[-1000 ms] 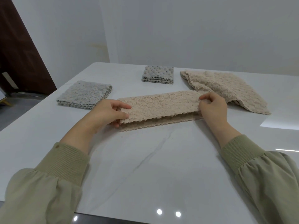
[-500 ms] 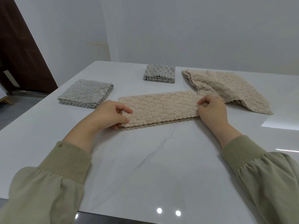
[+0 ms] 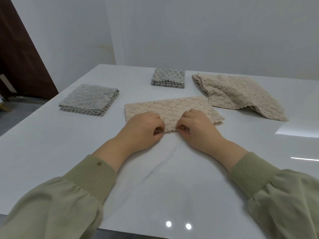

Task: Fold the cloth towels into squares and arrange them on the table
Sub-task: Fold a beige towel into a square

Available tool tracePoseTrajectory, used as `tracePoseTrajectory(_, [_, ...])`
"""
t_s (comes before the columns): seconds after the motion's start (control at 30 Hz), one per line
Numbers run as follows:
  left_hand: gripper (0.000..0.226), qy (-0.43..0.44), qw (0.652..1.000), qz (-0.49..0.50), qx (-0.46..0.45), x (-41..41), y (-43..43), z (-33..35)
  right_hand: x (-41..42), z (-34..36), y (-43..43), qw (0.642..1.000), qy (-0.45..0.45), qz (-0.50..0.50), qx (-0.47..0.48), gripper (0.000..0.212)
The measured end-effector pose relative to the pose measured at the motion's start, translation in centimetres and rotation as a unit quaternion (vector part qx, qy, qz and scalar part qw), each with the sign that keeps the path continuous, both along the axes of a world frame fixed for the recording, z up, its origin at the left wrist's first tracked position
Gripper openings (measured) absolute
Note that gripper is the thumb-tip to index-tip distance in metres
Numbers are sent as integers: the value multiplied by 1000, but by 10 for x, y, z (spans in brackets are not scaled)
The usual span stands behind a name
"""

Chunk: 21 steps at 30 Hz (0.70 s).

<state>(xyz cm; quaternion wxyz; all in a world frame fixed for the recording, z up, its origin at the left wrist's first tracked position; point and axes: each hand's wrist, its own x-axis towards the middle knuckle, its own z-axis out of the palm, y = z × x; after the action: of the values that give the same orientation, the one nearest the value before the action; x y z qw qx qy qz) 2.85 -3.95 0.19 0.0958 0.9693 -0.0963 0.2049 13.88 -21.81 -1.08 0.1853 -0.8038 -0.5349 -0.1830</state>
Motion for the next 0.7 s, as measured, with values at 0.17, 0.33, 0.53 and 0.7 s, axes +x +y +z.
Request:
tracePoseTrajectory(0.17, [15,5,999,-5,-31,3,3,-5,5,4,-7,1000,-4,-19,-23,12])
tracePoseTrajectory(0.33, [10,47,996,18,-76,-1,3,-1,10,7,-23,997,66,-50,4,18])
tracePoseTrajectory(0.53, [31,-38,972,169,-158,15,-5,9,12,17,-30,973,143,-158,89,15])
tracePoseTrajectory(0.7, [36,22,960,269,-71,51,-14,5,21,17,20,965,103,-191,147,22])
